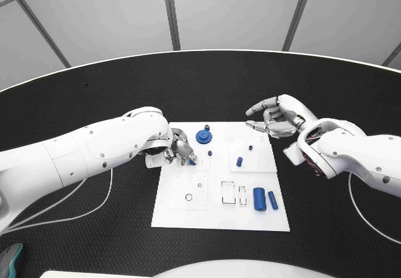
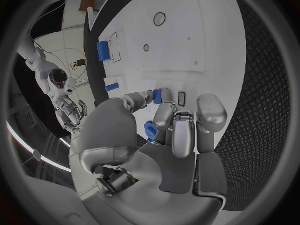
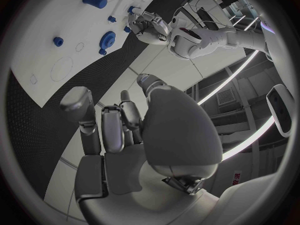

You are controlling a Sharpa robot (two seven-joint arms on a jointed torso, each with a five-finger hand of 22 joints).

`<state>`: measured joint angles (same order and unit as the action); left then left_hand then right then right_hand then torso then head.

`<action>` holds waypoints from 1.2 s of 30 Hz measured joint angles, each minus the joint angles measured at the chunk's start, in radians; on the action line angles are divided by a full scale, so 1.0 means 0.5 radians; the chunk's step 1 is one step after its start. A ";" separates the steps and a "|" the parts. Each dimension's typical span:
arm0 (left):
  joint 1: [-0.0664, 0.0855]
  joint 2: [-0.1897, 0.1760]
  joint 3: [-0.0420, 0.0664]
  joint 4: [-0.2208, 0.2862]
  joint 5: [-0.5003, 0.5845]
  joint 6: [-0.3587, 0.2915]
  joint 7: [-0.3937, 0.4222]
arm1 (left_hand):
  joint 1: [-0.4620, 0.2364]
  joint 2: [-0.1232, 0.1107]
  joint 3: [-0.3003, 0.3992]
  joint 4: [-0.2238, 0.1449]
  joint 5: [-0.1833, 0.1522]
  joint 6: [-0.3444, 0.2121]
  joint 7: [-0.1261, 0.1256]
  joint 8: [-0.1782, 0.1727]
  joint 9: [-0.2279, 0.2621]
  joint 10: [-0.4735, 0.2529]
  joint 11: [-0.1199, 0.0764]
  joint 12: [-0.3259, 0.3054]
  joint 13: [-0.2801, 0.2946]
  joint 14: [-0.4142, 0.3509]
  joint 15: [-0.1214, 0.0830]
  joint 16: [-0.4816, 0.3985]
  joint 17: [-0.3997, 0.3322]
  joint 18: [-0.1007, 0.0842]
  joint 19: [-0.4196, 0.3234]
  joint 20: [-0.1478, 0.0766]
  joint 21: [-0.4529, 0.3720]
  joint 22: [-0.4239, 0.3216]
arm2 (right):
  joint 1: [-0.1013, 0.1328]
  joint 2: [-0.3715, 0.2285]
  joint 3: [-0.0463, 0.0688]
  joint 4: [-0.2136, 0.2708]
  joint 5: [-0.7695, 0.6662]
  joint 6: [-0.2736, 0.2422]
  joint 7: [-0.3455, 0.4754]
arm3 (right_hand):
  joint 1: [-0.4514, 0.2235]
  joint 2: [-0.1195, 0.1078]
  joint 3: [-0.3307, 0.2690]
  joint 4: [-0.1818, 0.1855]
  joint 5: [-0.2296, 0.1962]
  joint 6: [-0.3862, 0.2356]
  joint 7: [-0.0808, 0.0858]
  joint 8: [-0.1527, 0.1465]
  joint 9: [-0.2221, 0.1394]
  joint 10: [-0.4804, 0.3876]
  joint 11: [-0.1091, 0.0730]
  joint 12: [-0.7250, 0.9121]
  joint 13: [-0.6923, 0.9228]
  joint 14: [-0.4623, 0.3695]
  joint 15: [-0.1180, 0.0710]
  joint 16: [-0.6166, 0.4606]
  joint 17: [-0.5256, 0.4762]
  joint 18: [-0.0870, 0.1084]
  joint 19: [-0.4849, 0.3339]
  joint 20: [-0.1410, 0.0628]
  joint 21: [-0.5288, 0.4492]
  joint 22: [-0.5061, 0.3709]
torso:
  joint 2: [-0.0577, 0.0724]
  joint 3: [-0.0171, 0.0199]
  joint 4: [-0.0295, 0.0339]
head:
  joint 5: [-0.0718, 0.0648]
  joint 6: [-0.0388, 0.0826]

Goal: Assemble the parts on the task board

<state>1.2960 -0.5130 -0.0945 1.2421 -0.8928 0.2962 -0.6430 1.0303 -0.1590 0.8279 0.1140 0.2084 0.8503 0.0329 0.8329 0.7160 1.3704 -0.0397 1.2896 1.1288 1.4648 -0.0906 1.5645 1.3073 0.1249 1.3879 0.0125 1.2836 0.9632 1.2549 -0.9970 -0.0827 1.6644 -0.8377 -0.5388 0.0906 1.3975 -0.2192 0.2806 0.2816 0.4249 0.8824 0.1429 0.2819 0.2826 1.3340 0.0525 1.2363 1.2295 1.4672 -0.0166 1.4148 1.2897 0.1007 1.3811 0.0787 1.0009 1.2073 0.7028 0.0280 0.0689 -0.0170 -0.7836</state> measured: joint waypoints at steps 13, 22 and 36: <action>0.000 0.036 0.000 -0.033 -0.001 0.055 -0.014 | 0.001 0.001 0.000 0.000 -0.001 0.005 0.003 0.017 0.001 0.000 0.001 0.008 0.003 0.000 0.000 0.000 0.000 0.000 0.000 0.000 0.000 0.000 | 0.000 -0.001 0.000 0.004 0.000 0.000 0.000 | 0.000 0.000 0.000 0.000 0.000 0.000 0.000 0.000 0.000 0.000 0.000 0.000 0.000 0.000 0.000 0.000 0.000 0.000 0.000 0.000 0.000 0.000 | 0.000 0.0031 -0.002 | -0.007 0.001; 0.000 0.071 0.000 -0.069 -0.001 0.063 -0.029 | 0.003 0.003 0.003 -0.003 -0.003 0.027 0.010 0.008 0.001 0.007 0.008 0.008 0.002 0.000 0.000 0.000 0.000 0.000 0.000 0.000 0.000 0.000 | 0.000 -0.002 0.000 0.006 0.000 0.001 -0.002 | 0.000 0.000 0.000 0.000 0.000 0.000 0.000 0.000 0.000 0.000 0.000 0.000 0.000 0.000 0.000 0.000 0.000 0.000 0.000 0.000 0.000 0.000 | -0.001 0.0038 -0.001 | -0.016 -0.001; 0.000 0.088 0.000 -0.091 0.003 0.060 -0.051 | -0.073 0.011 0.035 -0.092 -0.015 0.037 0.005 0.001 -0.004 0.008 0.009 0.008 -0.006 0.000 0.000 0.000 0.000 0.000 0.000 0.000 0.000 -0.004 | 0.000 -0.003 0.000 0.005 0.000 0.004 -0.002 | 0.000 0.000 0.004 -0.002 0.003 0.000 0.000 0.000 0.000 0.000 0.000 0.000 -0.002 0.000 0.000 0.000 0.001 0.000 0.000 0.000 -0.004 -0.001 | -0.001 0.0021 0.001 | -0.026 0.002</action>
<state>1.2962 -0.4688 -0.0947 1.1967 -0.8915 0.3263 -0.6685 0.9935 -0.1537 0.8455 0.0679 0.2011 0.8687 0.0355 0.8332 0.7143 1.3745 -0.0352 1.2935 1.1259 1.4648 -0.0906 1.5645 1.3073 0.1249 1.3878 0.0125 1.2836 0.9614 1.2549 -0.9985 -0.0827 1.6672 -0.8377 -0.5371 0.0895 1.3975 -0.2192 0.2827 0.2805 0.4263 0.8824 0.1429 0.2818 0.2825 1.3340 0.0525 1.2363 1.2286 1.4672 -0.0166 1.4148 1.2902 0.1008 1.3811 0.0787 0.9987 1.2068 0.7021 0.0290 0.0694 -0.0299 -0.7827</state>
